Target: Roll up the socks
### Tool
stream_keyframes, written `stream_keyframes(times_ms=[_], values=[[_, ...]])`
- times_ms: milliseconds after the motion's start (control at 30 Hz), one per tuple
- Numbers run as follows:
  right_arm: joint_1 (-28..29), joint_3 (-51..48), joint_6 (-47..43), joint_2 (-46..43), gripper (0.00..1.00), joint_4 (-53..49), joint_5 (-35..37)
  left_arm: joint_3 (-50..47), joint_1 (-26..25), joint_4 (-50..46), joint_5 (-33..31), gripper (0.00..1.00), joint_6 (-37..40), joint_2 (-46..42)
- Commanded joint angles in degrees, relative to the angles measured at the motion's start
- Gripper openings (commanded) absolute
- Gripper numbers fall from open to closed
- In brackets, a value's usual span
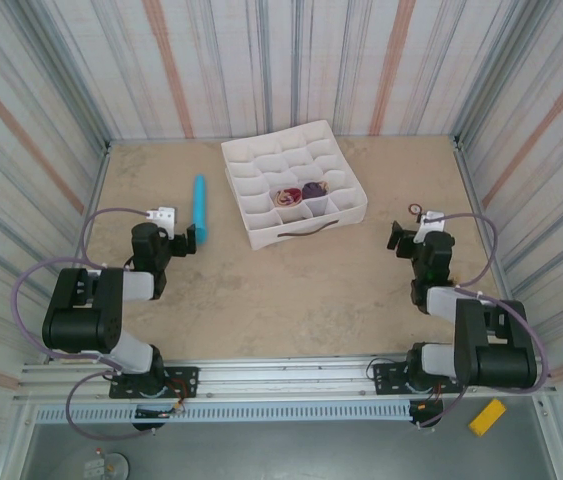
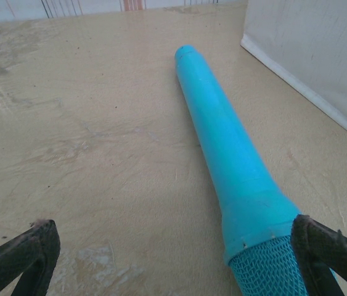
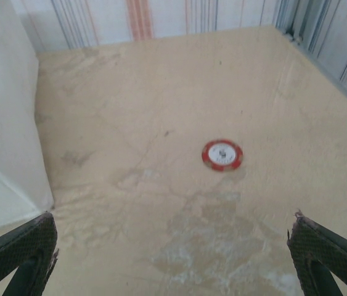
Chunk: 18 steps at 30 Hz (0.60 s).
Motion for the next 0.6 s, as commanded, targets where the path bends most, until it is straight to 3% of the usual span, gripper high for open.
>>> stream_keyframes(times_ms=[0, 100, 233, 300, 400, 567], values=[[1.0, 0.6, 0.9, 4.4, 0.99, 7.2, 1.1, 0.6, 0.3, 0.3, -1.3, 0.99, -0.5, -0.7], [1.2, 2.2, 0.2, 8.6, 0.99, 8.5, 0.2, 0.6, 0.3, 0.3, -1.4, 0.99, -0.5, -0.8], [-1.4, 5.5, 1.0, 13.2, 0.99, 6.9, -7.2, 0.6, 0.4, 0.3, -1.3, 0.99, -0.5, -0.8], [-1.9, 7.9, 0.5, 12.1, 0.99, -0.1, -9.0, 0.6, 0.3, 0.4, -1.4, 0.99, -0.5, -0.8], [-1.6, 7.7, 0.5, 12.3, 0.99, 0.4, -8.5, 0.6, 0.3, 0.3, -1.3, 0.99, -0.5, -0.7], [-0.4, 6.5, 1.9, 12.4, 0.99, 3.2, -0.8, 0.6, 0.3, 0.3, -1.3, 0.99, -0.5, -0.8]])
